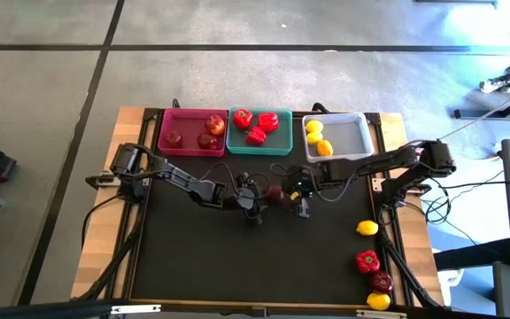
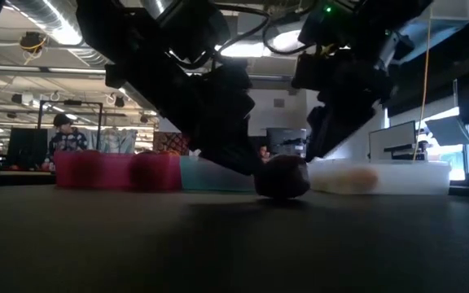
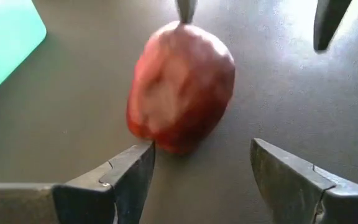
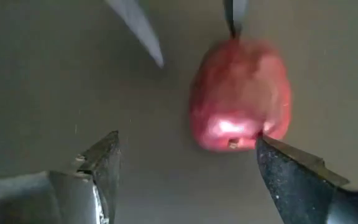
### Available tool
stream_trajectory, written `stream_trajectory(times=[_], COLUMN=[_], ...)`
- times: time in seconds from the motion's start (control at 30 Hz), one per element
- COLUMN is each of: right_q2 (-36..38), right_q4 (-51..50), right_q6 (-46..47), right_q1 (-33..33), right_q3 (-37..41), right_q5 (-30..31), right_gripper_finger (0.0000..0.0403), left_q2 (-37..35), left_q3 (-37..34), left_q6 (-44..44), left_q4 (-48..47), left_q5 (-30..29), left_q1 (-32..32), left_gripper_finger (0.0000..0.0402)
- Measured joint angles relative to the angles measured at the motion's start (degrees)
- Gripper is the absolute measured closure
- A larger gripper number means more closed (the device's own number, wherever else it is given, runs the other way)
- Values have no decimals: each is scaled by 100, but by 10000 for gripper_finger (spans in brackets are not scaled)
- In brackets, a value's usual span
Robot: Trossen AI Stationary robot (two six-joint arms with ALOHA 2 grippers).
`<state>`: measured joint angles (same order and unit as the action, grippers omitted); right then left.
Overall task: Sort produce into baskets
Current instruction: Put the apple into the pink bin
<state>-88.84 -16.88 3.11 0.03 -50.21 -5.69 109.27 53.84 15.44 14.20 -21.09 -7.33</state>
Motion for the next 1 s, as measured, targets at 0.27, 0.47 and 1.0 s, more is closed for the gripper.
stream_trajectory(times=[0.27,0.47,1.0], right_q2=[-2,-2,-4], right_q4=[1031,1127,1386], right_q6=[-203,-201,-202], right_q1=[-8,-7,-4], right_q3=[502,502,500], right_q5=[742,609,609], right_gripper_finger=[104,104,104], left_q2=[-7,-421,99], left_q3=[0,124,87], left_q6=[-71,-103,-185], left_q4=[-57,-244,95], left_q5=[-14,-1,1197], left_q1=[-1,36,532], left_gripper_finger=[144,144,144])
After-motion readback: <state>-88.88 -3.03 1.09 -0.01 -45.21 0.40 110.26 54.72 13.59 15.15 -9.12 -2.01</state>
